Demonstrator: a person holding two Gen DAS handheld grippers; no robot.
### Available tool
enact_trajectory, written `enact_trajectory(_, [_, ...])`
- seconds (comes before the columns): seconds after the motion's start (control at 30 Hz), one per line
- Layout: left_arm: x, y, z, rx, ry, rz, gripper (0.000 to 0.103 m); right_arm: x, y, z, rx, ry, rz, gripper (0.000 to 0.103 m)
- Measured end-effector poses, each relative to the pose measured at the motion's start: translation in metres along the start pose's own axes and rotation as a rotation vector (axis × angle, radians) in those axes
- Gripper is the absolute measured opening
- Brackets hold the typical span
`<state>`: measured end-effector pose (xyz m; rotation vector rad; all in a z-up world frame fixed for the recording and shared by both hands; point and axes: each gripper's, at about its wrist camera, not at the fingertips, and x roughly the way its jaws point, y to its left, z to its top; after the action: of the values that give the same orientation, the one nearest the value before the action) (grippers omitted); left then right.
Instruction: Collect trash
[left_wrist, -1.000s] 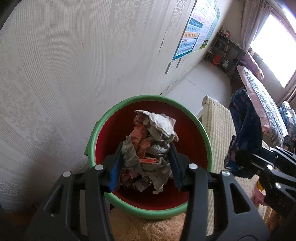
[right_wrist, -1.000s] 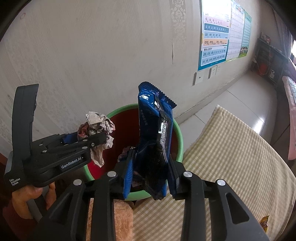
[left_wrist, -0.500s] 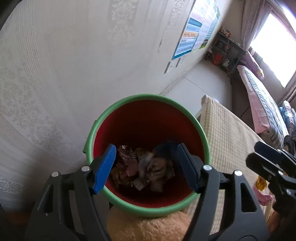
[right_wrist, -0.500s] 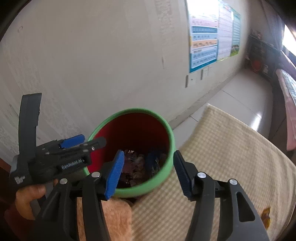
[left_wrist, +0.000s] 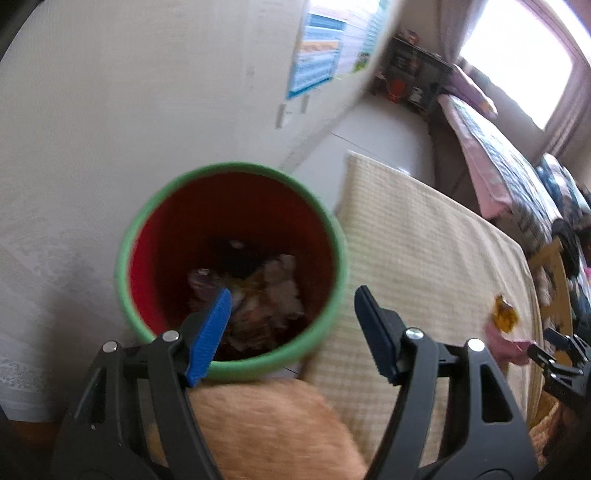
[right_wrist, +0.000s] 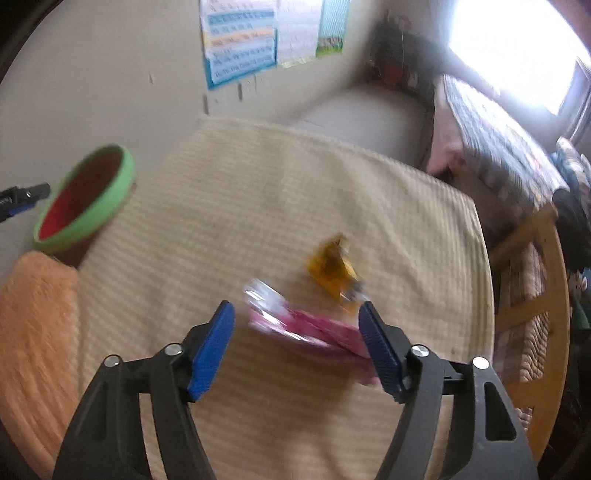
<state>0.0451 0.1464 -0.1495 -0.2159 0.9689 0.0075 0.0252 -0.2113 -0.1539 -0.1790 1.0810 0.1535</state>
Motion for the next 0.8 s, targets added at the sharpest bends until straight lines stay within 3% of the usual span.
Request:
enact_trajectory(0.03, [0.001, -0.008, 0.0, 0.007, 0.005, -0.018, 0.066, 0.005, -0.008, -0.001, -0.026, 0.024, -0.004, 0.069])
enact_trajectory(0.1, [0.0, -0.029, 0.0, 0.024, 0.011, -0.064, 0.066, 0.018, -0.012, -0.003, -0.094, 0.079, 0.0, 0.083])
enact_trajectory(0.2, [-0.005, -0.058, -0.003, 0.068, 0.012, -0.097, 0.066, 0.039, -0.015, -0.01, -0.184, 0.154, 0.0, 0.082])
enact_trajectory(0.23, [-0.007, -0.066, -0.004, 0.082, 0.011, -0.103, 0.067, 0.044, -0.016, -0.013, -0.195, 0.164, 0.013, 0.078])
enact_trajectory(0.27, [-0.009, -0.074, -0.006, 0.099, 0.01, -0.109, 0.068, 0.048, -0.019, -0.015, -0.191, 0.174, 0.023, 0.06])
enact_trajectory(0.3, [-0.011, -0.083, -0.007, 0.117, 0.011, -0.113, 0.068, 0.05, -0.021, -0.018, -0.182, 0.184, 0.032, 0.03])
enact_trajectory(0.4, [-0.011, -0.103, -0.009, 0.164, 0.018, -0.119, 0.068, 0.05, -0.033, -0.032, -0.085, 0.177, 0.099, 0.016])
enact_trajectory(0.53, [-0.007, -0.136, -0.01, 0.229, 0.025, -0.147, 0.068, 0.027, -0.046, -0.051, 0.058, 0.123, 0.167, 0.015])
enact_trajectory(0.63, [0.004, -0.17, -0.006, 0.282, 0.033, -0.185, 0.068, 0.003, -0.067, -0.068, 0.25, 0.064, 0.221, 0.015])
enact_trajectory(0.73, [0.024, -0.205, -0.007, 0.307, 0.062, -0.241, 0.068, -0.014, -0.101, -0.09, 0.488, -0.035, 0.194, 0.015])
enact_trajectory(0.8, [0.042, -0.233, -0.011, 0.341, 0.096, -0.262, 0.068, -0.018, -0.118, -0.101, 0.581, -0.084, 0.152, 0.016])
